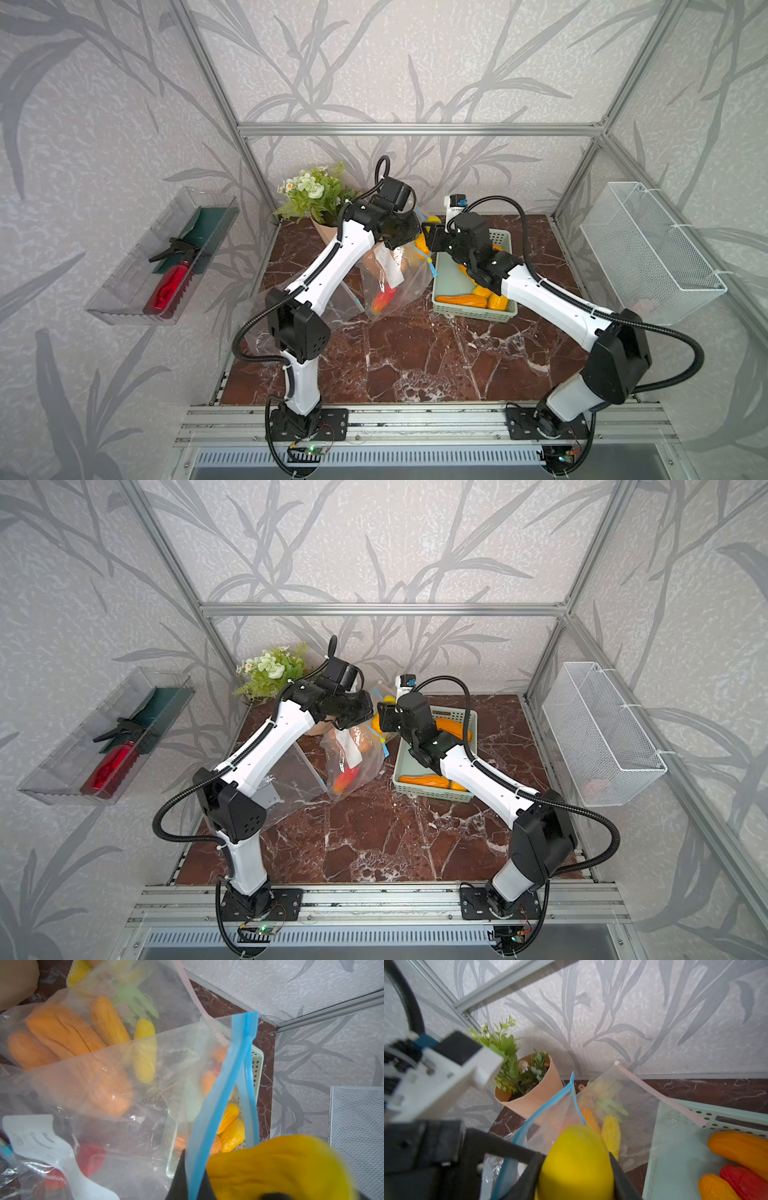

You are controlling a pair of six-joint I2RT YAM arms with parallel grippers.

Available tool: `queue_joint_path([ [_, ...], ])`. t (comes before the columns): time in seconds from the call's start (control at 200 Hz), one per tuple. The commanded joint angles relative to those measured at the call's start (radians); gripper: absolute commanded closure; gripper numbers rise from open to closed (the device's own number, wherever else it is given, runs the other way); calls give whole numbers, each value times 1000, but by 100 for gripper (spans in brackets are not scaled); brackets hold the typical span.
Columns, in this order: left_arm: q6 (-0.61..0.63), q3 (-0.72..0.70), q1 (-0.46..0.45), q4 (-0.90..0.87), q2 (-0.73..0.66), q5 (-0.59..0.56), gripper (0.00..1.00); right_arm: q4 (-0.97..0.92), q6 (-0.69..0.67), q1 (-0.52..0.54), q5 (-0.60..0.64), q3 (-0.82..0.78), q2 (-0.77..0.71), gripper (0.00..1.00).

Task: Place the mango in a zip-top bag and seal the zipper
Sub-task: Place the mango in the zipper food storage bag, then pick up the mango from the basket.

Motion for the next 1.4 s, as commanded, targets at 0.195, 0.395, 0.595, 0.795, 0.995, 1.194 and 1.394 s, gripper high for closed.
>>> queue_joint_path([
  [0.195, -26, 59, -8, 2, 16, 36, 100, -209, 10, -14, 43, 106, -31, 35],
  [0.395, -24, 72, -9, 5, 31, 54, 100, -443, 164, -148, 44, 198, -21, 30],
  [0.595, -19, 73, -12, 17, 35, 63, 100, -555, 31, -246, 18, 147, 77, 30],
  [0.795, -13, 71, -15, 16, 36, 67, 100, -651, -100, -295, -2, 182, 239, 30],
  [0.995, -9, 73, -19, 11, 39, 71, 100, -784, -194, -298, 42, 330, 437, 31],
  [1.194, -7, 73, -20, 5, 36, 72, 100, -825, -241, -298, 85, 425, 561, 31],
  [1.394, -7, 71, -22, 2, 35, 69, 100, -848, -241, -298, 78, 509, 651, 40],
])
